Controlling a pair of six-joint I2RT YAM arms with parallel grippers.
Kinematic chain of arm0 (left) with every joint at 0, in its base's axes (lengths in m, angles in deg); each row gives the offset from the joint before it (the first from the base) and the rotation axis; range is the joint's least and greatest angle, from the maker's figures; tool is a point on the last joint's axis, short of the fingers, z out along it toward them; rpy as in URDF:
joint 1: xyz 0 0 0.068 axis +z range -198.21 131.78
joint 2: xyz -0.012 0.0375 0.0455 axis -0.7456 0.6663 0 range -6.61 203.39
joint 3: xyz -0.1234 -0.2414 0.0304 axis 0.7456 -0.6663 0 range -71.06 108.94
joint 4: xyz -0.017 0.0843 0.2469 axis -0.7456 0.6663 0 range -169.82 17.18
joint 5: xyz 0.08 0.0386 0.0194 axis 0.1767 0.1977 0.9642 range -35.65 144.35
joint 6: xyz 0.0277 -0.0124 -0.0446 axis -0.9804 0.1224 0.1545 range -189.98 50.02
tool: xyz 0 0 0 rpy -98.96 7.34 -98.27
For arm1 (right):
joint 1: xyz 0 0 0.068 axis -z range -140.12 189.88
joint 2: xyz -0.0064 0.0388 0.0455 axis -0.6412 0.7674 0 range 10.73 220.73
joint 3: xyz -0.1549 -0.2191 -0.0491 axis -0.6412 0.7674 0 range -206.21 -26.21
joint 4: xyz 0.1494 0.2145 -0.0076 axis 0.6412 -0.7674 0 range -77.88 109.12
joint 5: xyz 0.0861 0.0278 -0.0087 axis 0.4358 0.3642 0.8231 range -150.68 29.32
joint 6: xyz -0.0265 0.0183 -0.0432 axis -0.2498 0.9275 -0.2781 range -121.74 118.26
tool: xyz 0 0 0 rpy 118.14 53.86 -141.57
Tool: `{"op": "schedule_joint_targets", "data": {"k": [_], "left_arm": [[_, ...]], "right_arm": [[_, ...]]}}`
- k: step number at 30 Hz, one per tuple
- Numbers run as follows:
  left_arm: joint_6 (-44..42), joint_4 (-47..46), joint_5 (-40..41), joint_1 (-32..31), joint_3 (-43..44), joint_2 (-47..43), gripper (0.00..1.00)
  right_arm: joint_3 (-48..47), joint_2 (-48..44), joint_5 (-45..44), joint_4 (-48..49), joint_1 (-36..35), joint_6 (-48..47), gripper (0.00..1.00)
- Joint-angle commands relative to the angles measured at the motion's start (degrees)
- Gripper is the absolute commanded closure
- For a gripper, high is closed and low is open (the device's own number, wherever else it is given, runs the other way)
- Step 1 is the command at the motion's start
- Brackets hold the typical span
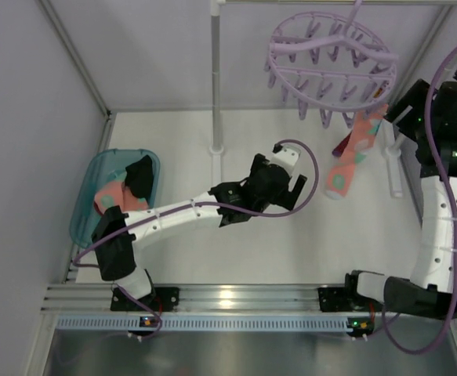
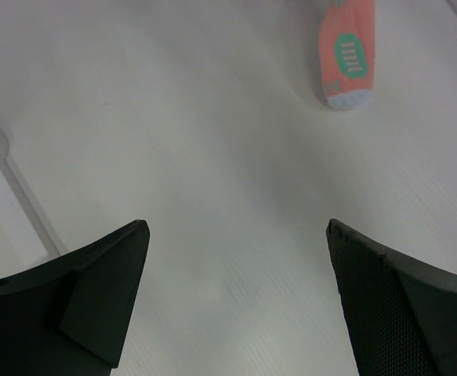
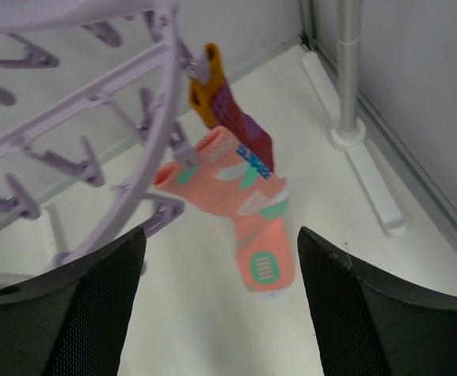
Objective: Remove the socks clipped to the hanger
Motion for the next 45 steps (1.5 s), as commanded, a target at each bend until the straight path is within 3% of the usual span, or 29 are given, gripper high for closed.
{"op": "schedule_joint_targets", "data": {"k": [1, 8, 22, 29, 36, 45], "left_arm": [[-1.20, -3.27, -1.18, -0.20, 2.96, -0.06, 0.02], [-2.95, -3.27, -1.71, -0.20, 2.35, -0.94, 0.02], [-4.36, -3.35, -1.71, -0.20, 0.68, -2.52, 0.02], [-4.54, -3.35, -1.71, -0.20, 0.85, -2.26, 0.02], [-5.15, -3.27, -0.92, -0.20, 1.38, -1.29, 0.02], [-13.41, -12.03, -0.31, -0.20, -3.45, -2.61, 0.02]], "right_arm": [[4.50, 0.20, 8.80, 6.11, 8.80, 3.23, 0.25], [6.00, 5.56, 15.23, 12.09, 14.27, 5.08, 0.25], [8.21, 13.21, 16.19, 22.99, 16.03, 8.24, 0.24], [8.90, 17.08, 22.78, 26.51, 15.33, 9.04, 0.26], [11.44, 16.73, 29.90, 27.91, 11.20, 6.49, 0.27], [19.88, 7.68, 31.21, 28.09, 5.75, 6.22, 0.27]]}}
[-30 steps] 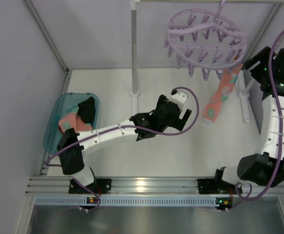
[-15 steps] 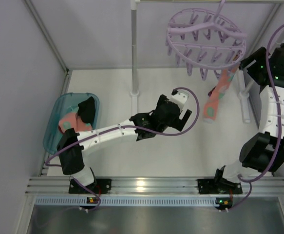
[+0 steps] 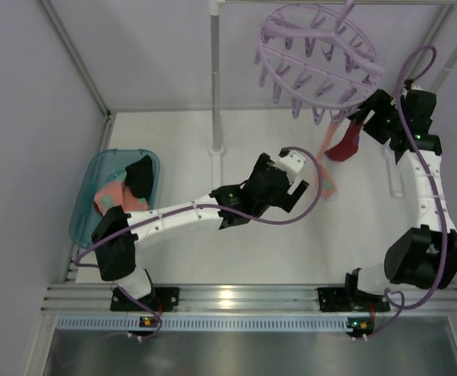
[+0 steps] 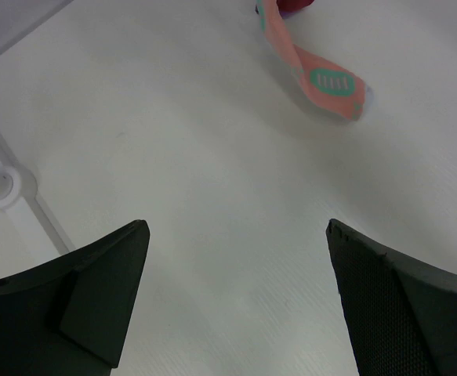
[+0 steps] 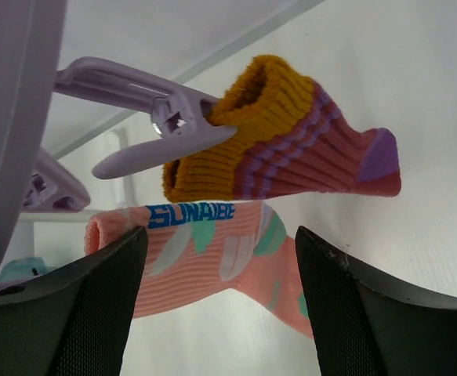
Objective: Remove the socks clipped to the hanger
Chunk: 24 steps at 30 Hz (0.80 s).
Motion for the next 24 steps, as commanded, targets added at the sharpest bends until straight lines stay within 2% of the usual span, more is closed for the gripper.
{"op": "schedule_joint_targets", "data": {"k": [1, 5, 9, 13, 16, 20, 23, 24], "left_arm": [[-5.65, -8.16, 1.29, -0.20, -2.97, -2.63, 0.02], [-8.56, -13.26, 2.26, -0.20, -3.51, -0.45, 0.02], [-9.88, -14.67, 4.02, -0.11, 0.70, 4.74, 0.02], [-15.22, -24.13, -0.27, 0.15, 2.30, 9.31, 0.02], [-15.78, -26.09, -7.04, 2.86, 3.87, 12.57, 0.02], [-10.07, -28.19, -25.90, 11.03, 4.93, 14.24, 0.02], [-9.09, -31.71, -32.44, 15.79, 4.93, 15.38, 0.02], [-8.83, -33.29, -37.24, 16.67, 5.02, 15.73, 0.02]], "right_arm": [[1.09, -6.09, 3.35, 3.11, -0.74, 0.21, 0.27], [1.71, -8.99, 6.08, 2.67, -1.44, 0.83, 0.27], [1.62, -10.14, 8.45, 2.40, -1.97, 1.71, 0.27], [1.10, -10.40, 8.63, 1.88, -2.59, 2.06, 0.27], [0.48, -10.49, 8.54, 1.26, -2.68, 1.71, 0.27], [-0.49, -10.05, 7.66, -0.05, -2.68, 0.30, 0.27], [-0.58, -9.53, 7.93, -0.49, -2.76, -0.49, 0.27], [-0.31, -9.61, 8.02, -0.32, -2.68, -0.58, 0.27]]}}
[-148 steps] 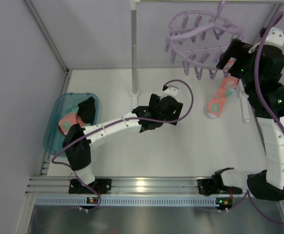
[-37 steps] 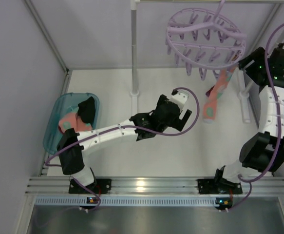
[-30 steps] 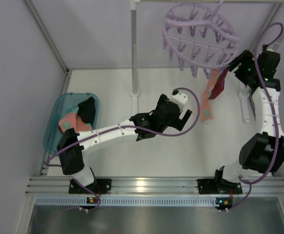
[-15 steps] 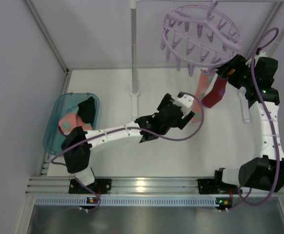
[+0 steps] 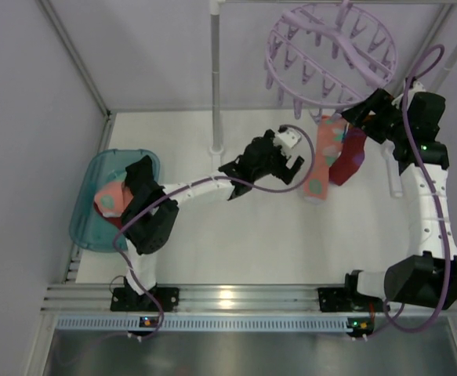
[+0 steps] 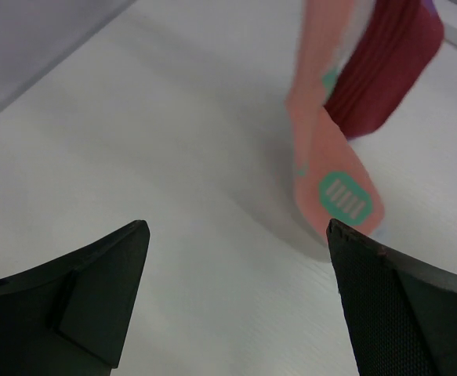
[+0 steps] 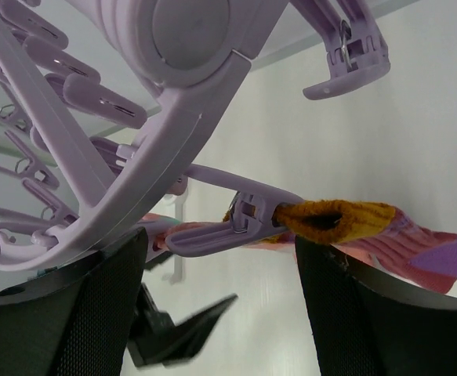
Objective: Remove the socks clipped to the hanger
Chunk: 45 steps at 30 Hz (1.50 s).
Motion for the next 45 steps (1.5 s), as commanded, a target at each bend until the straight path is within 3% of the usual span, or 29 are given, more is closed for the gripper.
{"op": "schedule_joint_targets", "data": {"k": [1, 3, 5, 10, 17, 29, 30, 32, 34, 35, 36, 37, 45], "left_arm": [[2.23, -10.31, -15.80, 5.72, 3.73, 0.89, 0.02], [1.71, -11.01, -20.10, 7.13, 4.61, 2.21, 0.02], [2.32, -15.22, -30.46, 9.24, 4.44, 4.24, 0.02], [1.87, -19.54, -35.58, 10.22, 6.71, 8.97, 0.02], [3.11, -30.07, -28.93, 7.76, 7.16, 13.90, 0.02], [6.45, -30.27, -25.75, 4.94, 25.35, 29.90, 0.03], [6.63, -30.27, -25.75, 4.94, 26.05, 30.25, 0.06], [6.71, -30.27, -25.75, 4.94, 25.36, 30.00, 0.40], [7.59, -30.27, -25.66, 4.86, 22.90, 27.72, 0.58], [8.03, -30.27, -25.74, 4.86, 21.94, 26.84, 0.81], [8.38, -30.27, -25.31, 4.68, 19.58, 24.74, 0.94], [8.91, -30.27, -24.17, 4.42, 18.16, 23.42, 1.00], [14.36, -30.27, -25.74, 2.83, 2.45, 8.58, 1.00]], "right_arm": [[-1.80, -0.52, 0.65, 0.90, -0.60, -1.47, 0.27], [-1.18, -1.13, 0.56, 1.34, -0.60, -1.65, 0.27], [-1.09, -1.66, 0.13, 1.34, -0.69, -2.35, 0.27], [-1.44, -1.93, -0.05, 1.43, -0.60, -2.97, 0.27], [-0.48, -2.80, 0.74, 2.84, -0.60, -1.74, 0.27], [0.05, -4.47, 0.21, 2.66, -0.69, -1.91, 0.27], [0.23, -4.65, 0.04, 2.40, -0.69, -2.00, 0.27], [0.58, -5.35, -1.01, 2.05, -0.69, -2.09, 0.27], [0.93, -6.58, -2.07, 1.18, -0.78, -2.09, 0.27], [0.76, -7.02, -3.73, 0.65, -0.86, -2.61, 0.27], [0.41, -7.46, -4.79, -0.23, -1.65, -3.23, 0.27], [-0.21, -8.07, -6.10, -2.41, -2.26, -3.84, 0.27], [-4.08, -10.89, -9.99, -7.27, -8.33, -8.24, 0.28]]}}
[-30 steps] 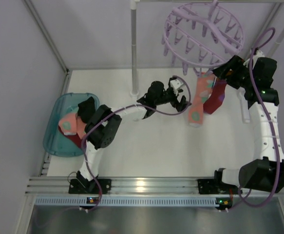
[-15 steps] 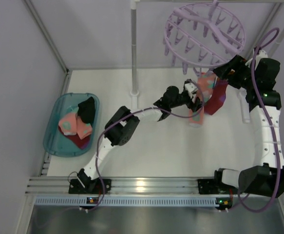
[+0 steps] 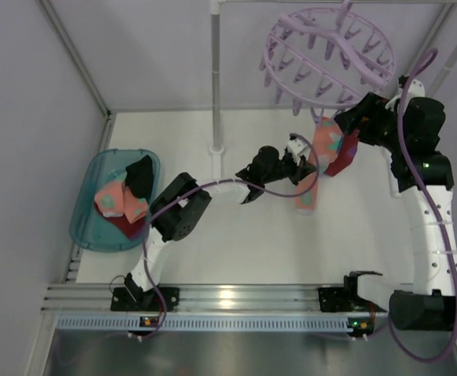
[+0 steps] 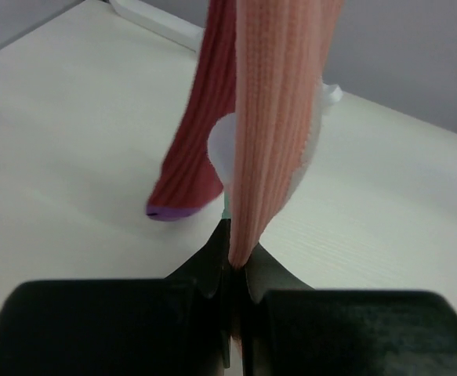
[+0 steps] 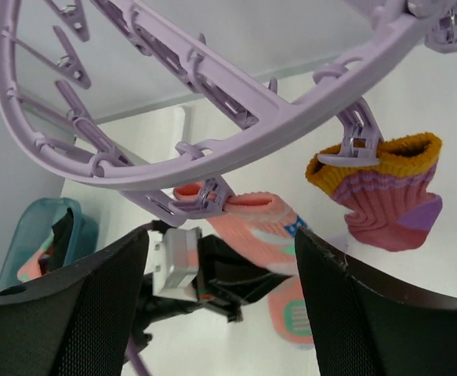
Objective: Remove the socks clipped to the hanger
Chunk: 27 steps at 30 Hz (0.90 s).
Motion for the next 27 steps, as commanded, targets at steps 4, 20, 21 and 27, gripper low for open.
{"op": "schedule_joint_targets", "data": {"k": [4, 20, 21, 27], "left_arm": [[7.20, -3.84, -9.20, -0.44, -9.69, -16.65, 1.00], [19.69, -3.84, -22.05, 3.78, -17.95, -25.54, 1.00], [19.95, -3.84, -21.96, 3.78, -18.14, -25.46, 1.00], [21.71, -3.84, -19.33, 3.42, -18.40, -25.80, 1.00]], "right_arm": [[-2.29, -3.11, 0.75, -1.52, -0.95, -5.61, 0.28], [-6.75, -0.56, 5.96, 0.43, -0.86, -9.04, 0.39], [-7.55, -0.48, 5.34, -0.19, -0.86, -9.04, 0.42], [-10.28, 0.22, 2.79, -3.18, -0.86, -9.39, 0.45]]}}
